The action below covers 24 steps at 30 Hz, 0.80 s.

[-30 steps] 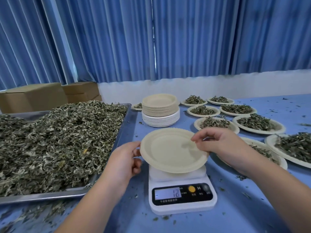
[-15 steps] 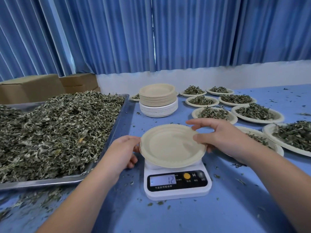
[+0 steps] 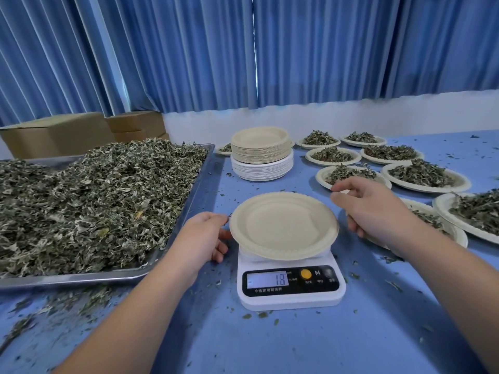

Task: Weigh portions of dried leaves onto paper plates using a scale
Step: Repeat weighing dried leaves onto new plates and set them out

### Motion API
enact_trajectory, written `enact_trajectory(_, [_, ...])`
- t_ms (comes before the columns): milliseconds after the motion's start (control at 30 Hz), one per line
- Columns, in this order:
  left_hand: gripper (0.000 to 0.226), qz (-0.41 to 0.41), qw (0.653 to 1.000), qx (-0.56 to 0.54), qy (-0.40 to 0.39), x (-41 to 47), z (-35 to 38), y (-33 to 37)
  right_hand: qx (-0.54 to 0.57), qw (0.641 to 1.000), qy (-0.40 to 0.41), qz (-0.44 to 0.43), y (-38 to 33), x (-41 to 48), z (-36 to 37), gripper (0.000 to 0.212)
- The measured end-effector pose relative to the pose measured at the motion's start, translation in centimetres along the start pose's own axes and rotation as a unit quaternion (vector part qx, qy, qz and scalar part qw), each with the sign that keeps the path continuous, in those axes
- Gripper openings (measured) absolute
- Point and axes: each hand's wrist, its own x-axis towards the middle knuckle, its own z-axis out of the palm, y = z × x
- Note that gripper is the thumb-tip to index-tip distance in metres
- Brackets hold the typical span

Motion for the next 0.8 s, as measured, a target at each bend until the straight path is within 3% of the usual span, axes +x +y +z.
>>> enact_trajectory(533, [0.012, 0.025, 0.999, -0.012, 0.018, -0.3, 0.0, -0.2, -0.032, 0.999, -0.034, -0.003, -0.1, -0.1, 0.7, 0.005])
enact_trajectory(800, [0.01, 0.117, 0.99, 0.032, 0.074, -1.1, 0.1, 0.9, -0.026, 0.999, -0.036, -0.014, -0.2, -0.2, 0.6, 0.006])
